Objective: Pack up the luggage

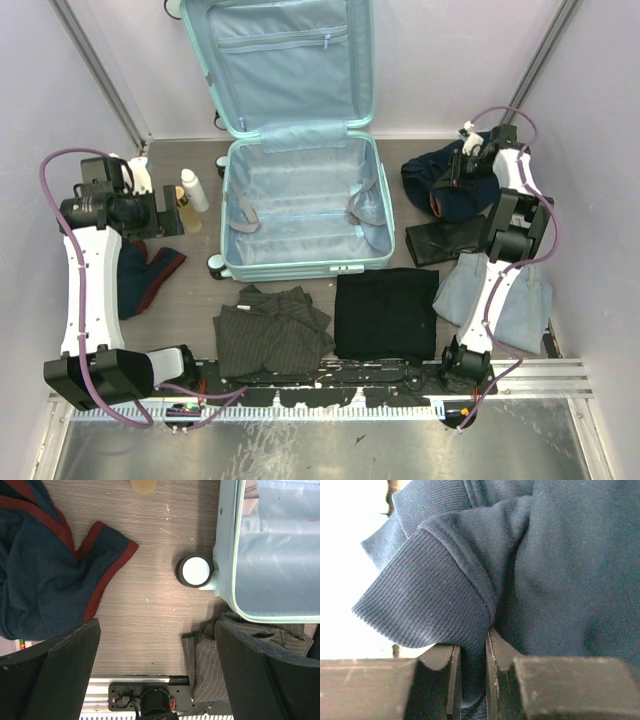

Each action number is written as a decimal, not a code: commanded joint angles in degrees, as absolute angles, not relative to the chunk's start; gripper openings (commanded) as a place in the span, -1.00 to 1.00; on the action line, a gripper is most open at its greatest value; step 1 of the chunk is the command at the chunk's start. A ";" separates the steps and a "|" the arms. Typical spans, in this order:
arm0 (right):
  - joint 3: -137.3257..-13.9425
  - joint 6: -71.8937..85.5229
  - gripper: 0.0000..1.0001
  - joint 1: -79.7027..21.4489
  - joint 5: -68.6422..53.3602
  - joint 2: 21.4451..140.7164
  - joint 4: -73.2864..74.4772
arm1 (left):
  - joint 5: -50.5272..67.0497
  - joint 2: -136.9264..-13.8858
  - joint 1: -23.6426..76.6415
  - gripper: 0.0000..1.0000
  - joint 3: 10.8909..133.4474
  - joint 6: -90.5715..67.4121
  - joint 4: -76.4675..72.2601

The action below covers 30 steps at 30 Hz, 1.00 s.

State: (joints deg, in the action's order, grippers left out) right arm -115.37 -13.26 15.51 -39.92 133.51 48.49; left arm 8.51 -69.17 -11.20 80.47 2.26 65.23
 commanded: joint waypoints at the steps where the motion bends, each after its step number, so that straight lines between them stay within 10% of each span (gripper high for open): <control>1: -118.57 -8.41 -0.99 16.52 -48.18 127.71 48.82 | 10.54 -69.96 -10.90 0.96 83.99 1.28 62.96; 11: -113.67 -17.83 -0.90 10.83 -23.75 127.43 44.51 | 10.45 -70.59 -10.91 0.96 83.44 0.40 62.42; 17: -104.76 -18.03 -0.30 5.83 -15.84 125.24 38.44 | 9.71 -70.23 -10.90 0.96 84.04 1.05 62.98; 23: -101.45 -17.25 0.94 2.22 -13.59 122.73 36.68 | 9.11 -68.92 -10.90 0.96 83.11 1.14 63.37; 30: -93.37 -20.76 1.00 -3.22 -3.18 118.53 28.12 | 9.18 -68.08 -10.90 0.96 81.75 1.24 63.20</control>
